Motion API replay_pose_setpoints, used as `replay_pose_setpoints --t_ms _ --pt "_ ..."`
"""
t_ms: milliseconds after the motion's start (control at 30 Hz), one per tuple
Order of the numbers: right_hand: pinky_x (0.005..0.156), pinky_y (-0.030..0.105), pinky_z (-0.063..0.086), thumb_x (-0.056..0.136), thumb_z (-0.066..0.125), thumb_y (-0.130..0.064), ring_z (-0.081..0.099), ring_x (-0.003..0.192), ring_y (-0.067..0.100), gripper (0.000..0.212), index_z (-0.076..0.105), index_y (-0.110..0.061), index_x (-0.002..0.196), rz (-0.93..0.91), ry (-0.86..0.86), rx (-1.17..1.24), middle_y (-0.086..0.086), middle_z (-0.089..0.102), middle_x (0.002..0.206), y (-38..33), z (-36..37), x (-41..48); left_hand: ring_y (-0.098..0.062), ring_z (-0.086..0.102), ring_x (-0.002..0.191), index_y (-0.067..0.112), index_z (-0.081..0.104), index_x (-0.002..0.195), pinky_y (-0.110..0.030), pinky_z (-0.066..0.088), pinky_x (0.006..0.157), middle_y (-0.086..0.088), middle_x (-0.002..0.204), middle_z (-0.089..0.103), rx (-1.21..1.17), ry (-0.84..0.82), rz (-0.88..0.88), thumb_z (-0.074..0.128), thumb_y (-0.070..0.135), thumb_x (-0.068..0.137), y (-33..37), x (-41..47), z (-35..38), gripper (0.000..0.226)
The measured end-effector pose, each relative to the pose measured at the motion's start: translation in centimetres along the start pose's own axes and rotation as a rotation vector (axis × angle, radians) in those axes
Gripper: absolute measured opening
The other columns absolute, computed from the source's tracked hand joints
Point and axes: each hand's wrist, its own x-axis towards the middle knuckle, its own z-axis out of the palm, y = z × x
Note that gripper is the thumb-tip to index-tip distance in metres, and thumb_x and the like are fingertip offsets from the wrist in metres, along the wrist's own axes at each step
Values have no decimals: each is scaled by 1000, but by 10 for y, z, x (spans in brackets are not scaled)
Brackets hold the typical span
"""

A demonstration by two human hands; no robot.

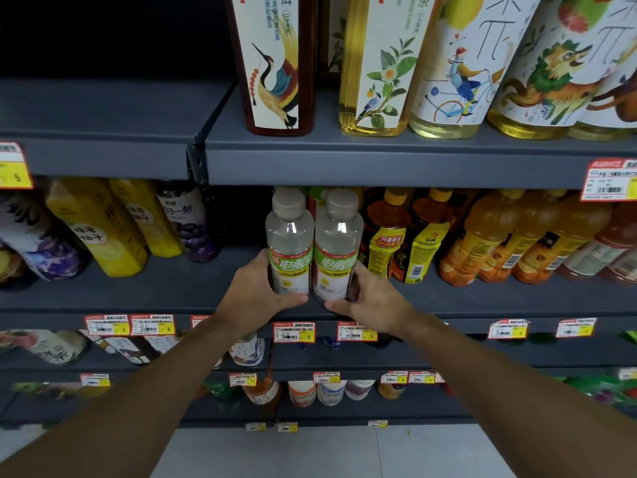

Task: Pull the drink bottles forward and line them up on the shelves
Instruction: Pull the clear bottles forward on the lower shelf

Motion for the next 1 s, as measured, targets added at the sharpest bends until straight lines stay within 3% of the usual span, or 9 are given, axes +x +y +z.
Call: replay_pose_setpoints --t_ms 100,167,267,367,533,600,767,1000 --pt "75 18 51 74 86 -49 62 87 0 67 50 -31 128 -10 48 -84 -22 64 94 1 -2 -2 18 59 98 33 55 124 3 42 76 25 110 66 -5 -18 -7 97 39 58 -2 -3 0 78" --pt "66 20 49 68 85 -60 60 78 1 72 49 -31 123 19 137 -121 -20 60 84 0 1 -4 22 55 94 34 52 126 5 39 75 27 113 62 26 -44 -11 97 34 59 -4 -5 1 80" --pt "71 33 53 71 83 -61 59 80 8 67 52 -28 120 11 163 -203 -18 55 80 -1 8 -4 19 54 92 34 51 127 5 36 74 25 112 58 65 -31 -20 96 29 62 -6 -7 4 79" --pt "70 32 49 76 80 -59 59 83 12 59 49 -29 116 9 141 -214 -18 52 80 0 8 -5 6 56 98 29 51 129 -1 37 80 22 115 61 90 -18 -13 95 30 62 -9 -8 5 80" --pt "85 42 56 77 76 -64 66 103 21 69 49 -24 127 -35 106 -329 -3 69 115 0 2 -7 -10 60 114 25 45 136 -27 48 100 6 129 64 182 -92 20 93 35 66 -8 -6 -1 86" --pt "85 43 56 76 76 -66 66 104 22 74 46 -22 127 -43 88 -366 0 69 116 0 2 -6 -15 58 121 25 40 140 -32 47 104 3 134 61 201 -120 16 92 38 67 -8 -4 -3 92" --pt "82 39 55 76 77 -64 65 103 24 78 43 -17 128 -64 57 -404 5 68 115 1 1 -4 -14 60 118 24 41 139 -23 45 97 4 131 64 197 -112 46 91 39 68 -16 -5 -1 88" --pt "78 33 51 81 73 -61 65 104 26 78 41 -13 133 -83 23 -419 9 69 117 3 0 -1 -10 56 120 26 36 143 -22 42 100 4 137 59 214 -150 66 89 46 70 -21 2 -3 92"
